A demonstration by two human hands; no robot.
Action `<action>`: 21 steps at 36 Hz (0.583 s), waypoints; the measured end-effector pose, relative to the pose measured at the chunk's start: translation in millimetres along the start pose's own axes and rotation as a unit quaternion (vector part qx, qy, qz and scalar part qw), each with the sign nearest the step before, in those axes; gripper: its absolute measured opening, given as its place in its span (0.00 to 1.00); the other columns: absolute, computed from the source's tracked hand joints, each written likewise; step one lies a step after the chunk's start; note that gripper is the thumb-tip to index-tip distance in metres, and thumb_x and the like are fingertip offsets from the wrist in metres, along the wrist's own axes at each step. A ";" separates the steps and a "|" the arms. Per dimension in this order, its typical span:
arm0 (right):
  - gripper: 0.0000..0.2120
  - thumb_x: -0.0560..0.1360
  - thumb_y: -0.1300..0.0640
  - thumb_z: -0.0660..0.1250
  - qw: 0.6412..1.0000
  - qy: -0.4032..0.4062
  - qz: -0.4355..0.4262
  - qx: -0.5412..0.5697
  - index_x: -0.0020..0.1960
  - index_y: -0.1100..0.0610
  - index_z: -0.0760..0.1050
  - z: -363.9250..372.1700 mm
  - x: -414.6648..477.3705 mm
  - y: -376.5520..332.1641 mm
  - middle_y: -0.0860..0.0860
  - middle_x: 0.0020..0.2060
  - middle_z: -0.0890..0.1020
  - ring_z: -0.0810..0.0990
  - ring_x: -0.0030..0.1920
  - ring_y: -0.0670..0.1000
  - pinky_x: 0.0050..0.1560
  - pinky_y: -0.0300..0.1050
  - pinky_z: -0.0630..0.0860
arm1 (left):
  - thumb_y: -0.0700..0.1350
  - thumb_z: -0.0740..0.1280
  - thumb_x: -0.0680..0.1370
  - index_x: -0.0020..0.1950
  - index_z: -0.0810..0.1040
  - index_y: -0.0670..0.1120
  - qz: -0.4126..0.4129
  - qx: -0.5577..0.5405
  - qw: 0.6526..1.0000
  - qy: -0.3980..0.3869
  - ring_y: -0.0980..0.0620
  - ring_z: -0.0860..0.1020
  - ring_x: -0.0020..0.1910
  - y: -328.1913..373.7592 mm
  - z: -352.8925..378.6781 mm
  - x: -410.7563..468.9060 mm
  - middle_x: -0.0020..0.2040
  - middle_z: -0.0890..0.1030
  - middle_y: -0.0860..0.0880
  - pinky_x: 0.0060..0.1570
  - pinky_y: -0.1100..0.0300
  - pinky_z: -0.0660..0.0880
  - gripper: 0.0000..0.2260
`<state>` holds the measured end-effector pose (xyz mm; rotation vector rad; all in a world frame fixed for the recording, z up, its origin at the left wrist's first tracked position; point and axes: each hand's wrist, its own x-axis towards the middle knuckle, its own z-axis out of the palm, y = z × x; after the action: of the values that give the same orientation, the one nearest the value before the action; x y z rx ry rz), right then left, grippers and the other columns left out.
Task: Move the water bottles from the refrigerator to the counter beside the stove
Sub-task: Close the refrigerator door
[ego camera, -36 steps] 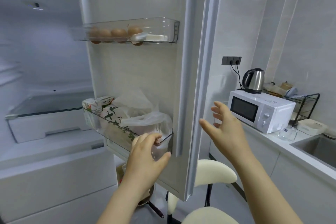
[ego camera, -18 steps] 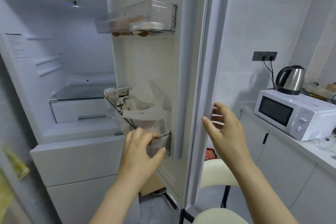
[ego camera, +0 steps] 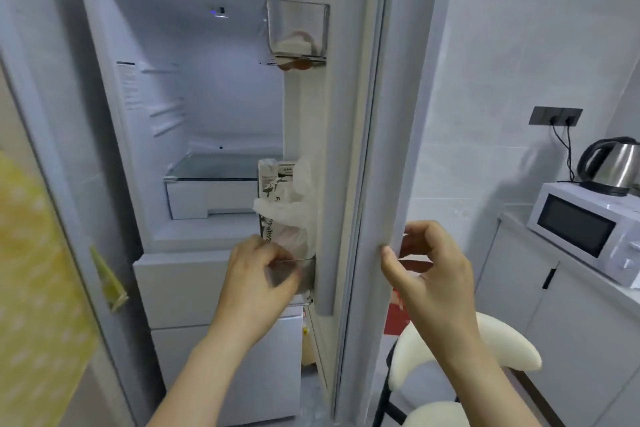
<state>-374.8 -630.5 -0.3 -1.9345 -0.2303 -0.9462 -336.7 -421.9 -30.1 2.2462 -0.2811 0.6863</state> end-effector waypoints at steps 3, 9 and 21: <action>0.09 0.69 0.60 0.73 1.000 0.004 -0.005 0.007 0.45 0.51 0.75 25.1 -10.7 -19.2 0.45 0.38 0.80 0.79 0.41 0.45 0.38 0.28 0.75 | 0.42 0.72 0.70 0.39 0.77 0.51 -0.007 -0.013 1.000 -0.017 0.51 0.72 0.48 -21.1 -25.8 -0.5 0.41 0.73 0.55 0.43 0.76 0.63 0.06; 0.09 0.68 0.56 0.73 1.000 -0.009 0.014 0.010 0.45 0.51 0.74 78.3 -26.8 -55.5 0.46 0.38 0.79 0.80 0.40 0.44 0.41 0.42 0.80 | 0.51 0.68 0.71 0.63 0.76 0.49 -0.023 -0.064 0.996 -0.062 0.62 0.70 0.60 -62.1 -76.7 -15.8 0.59 0.71 0.60 0.58 0.74 0.65 0.20; 0.15 0.69 0.56 0.75 0.997 -0.072 -0.010 0.032 0.50 0.50 0.72 179.0 -36.4 -108.8 0.45 0.38 0.78 0.79 0.41 0.43 0.40 0.37 0.78 | 0.46 0.70 0.75 0.65 0.72 0.55 -0.070 -0.101 0.992 -0.040 0.64 0.72 0.59 -133.8 -151.1 -45.6 0.59 0.73 0.61 0.55 0.74 0.67 0.20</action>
<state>-362.0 -418.3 -0.2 -1.9464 -0.3591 -0.8044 -380.4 -220.6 -50.4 2.0787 -0.2183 0.4721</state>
